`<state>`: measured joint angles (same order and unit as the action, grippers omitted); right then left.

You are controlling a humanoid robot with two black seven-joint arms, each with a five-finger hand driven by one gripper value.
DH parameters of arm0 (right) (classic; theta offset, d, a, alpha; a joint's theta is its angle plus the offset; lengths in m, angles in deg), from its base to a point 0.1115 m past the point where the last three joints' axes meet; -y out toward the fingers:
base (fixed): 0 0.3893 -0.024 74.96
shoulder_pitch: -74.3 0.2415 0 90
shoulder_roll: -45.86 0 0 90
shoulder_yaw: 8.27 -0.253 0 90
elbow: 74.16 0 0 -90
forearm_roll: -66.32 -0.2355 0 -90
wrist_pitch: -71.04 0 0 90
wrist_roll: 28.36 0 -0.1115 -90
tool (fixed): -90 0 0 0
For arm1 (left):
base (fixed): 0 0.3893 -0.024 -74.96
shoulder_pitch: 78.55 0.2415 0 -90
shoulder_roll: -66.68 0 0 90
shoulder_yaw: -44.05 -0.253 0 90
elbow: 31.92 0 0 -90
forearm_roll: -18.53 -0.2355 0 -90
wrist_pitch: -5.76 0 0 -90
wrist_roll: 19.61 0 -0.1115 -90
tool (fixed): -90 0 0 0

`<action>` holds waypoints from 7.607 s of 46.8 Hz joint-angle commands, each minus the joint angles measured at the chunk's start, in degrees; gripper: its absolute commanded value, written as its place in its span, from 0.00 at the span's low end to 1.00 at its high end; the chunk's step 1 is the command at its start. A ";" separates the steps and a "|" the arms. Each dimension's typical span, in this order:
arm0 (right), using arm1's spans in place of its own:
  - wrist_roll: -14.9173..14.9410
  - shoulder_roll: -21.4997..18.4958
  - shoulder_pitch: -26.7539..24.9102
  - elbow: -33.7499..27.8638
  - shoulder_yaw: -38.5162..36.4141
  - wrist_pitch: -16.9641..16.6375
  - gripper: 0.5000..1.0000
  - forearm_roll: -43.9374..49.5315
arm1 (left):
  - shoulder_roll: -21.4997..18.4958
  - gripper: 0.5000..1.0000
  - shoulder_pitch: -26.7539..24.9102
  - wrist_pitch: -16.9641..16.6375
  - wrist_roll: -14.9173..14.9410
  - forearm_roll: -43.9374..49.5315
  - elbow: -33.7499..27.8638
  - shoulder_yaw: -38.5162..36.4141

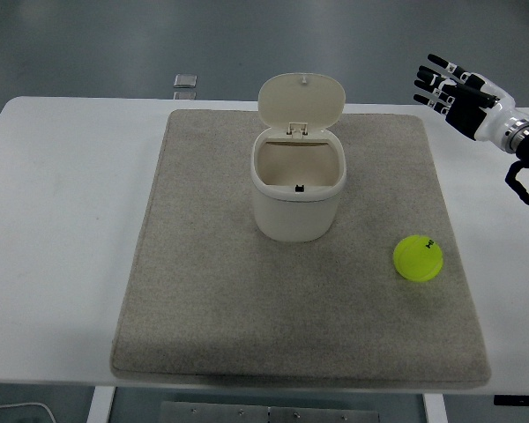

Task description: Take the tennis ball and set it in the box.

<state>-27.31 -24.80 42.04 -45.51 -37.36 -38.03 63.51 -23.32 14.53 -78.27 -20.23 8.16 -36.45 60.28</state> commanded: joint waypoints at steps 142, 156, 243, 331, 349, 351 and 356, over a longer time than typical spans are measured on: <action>8.08 31.90 -12.04 50.89 -0.70 -5.45 0.86 62.92 | 0.00 0.98 0.00 0.00 -0.09 0.00 -0.21 -0.06; 10.72 33.48 -16.17 53.62 -0.88 -1.68 0.86 69.95 | 0.00 0.98 0.00 0.00 0.00 0.00 -0.30 -0.06; 15.56 31.55 -23.55 55.02 -0.35 8.17 0.55 80.15 | 0.00 0.98 0.00 0.00 0.00 0.00 -0.21 -0.06; 23.38 21.09 -2.37 52.74 0.09 6.94 0.00 71.36 | 0.00 0.98 0.00 0.00 0.00 0.00 -0.30 -0.06; 21.80 16.35 -1.84 49.93 1.58 8.61 0.00 71.28 | 0.00 0.98 0.00 0.00 0.00 0.00 -0.21 -0.06; 21.80 16.17 -1.76 49.84 1.58 8.70 0.00 71.28 | 0.00 0.98 0.00 0.00 -0.09 0.00 -0.30 -0.06; 21.71 15.47 -1.76 49.57 1.93 8.79 0.00 71.28 | 0.00 0.98 0.00 0.00 -0.09 0.00 -0.21 -0.06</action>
<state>-5.57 -8.92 40.27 4.25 -35.79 -29.33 134.82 -23.32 14.53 -78.27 -20.30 8.16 -36.68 60.22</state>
